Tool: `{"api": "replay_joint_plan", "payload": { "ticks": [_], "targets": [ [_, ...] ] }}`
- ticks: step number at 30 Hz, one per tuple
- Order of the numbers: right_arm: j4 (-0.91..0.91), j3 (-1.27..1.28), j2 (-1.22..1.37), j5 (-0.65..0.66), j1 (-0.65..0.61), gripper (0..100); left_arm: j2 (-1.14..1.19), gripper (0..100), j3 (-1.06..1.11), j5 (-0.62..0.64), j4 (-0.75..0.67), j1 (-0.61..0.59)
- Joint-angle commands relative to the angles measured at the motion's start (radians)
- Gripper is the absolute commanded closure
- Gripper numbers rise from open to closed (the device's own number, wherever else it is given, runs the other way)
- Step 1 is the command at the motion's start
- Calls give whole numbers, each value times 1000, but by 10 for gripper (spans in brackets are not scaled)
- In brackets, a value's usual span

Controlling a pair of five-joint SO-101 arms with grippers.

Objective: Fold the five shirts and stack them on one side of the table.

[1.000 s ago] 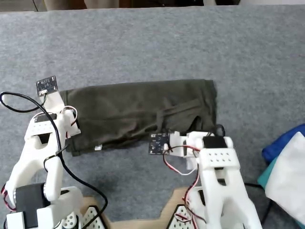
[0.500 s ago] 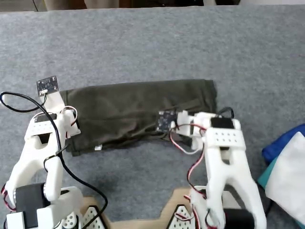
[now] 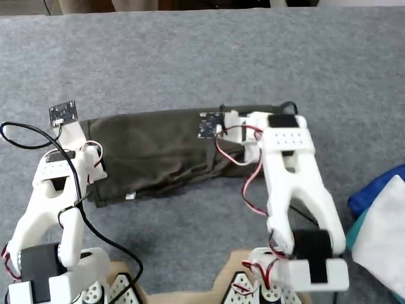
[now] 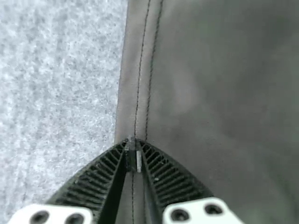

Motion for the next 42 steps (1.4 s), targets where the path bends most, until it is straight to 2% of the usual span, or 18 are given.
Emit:
{"api": "replay_joint_plan", "payload": {
  "ticks": [1, 5, 10, 14, 19, 23, 27, 32, 37, 39, 42],
  "targets": [
    [3, -114, 79, -12, -19, 994, -4, 980, -38, -6, -11, 12],
    [5, -202, 179, -38, -13, 972, -4, 980, -38, -6, -11, 12],
    [11, -286, 193, -124, 7, 808, -4, 980, -38, -6, -11, 12],
    [71, -346, 134, -187, 28, 759, -4, 980, -38, -6, -11, 12],
    [212, -369, 68, -195, 91, 829, -4, 980, -38, -6, -6, 12],
    [235, -325, 47, -256, 185, 998, -13, 980, -34, 0, 0, 41],
    [264, -248, -19, -255, 291, 993, -36, 980, -141, 68, 150, 169],
    [245, -105, -134, -221, 401, 993, -45, 979, -371, 114, 305, 439],
    [190, 33, -216, -173, 532, 993, 24, 979, -517, 140, 305, 684],
    [176, 73, -226, -158, 576, 993, 99, 978, -578, 166, 282, 732],
    [130, 114, -226, -166, 636, 993, 263, 961, -684, 210, 235, 738]
  ]
}}
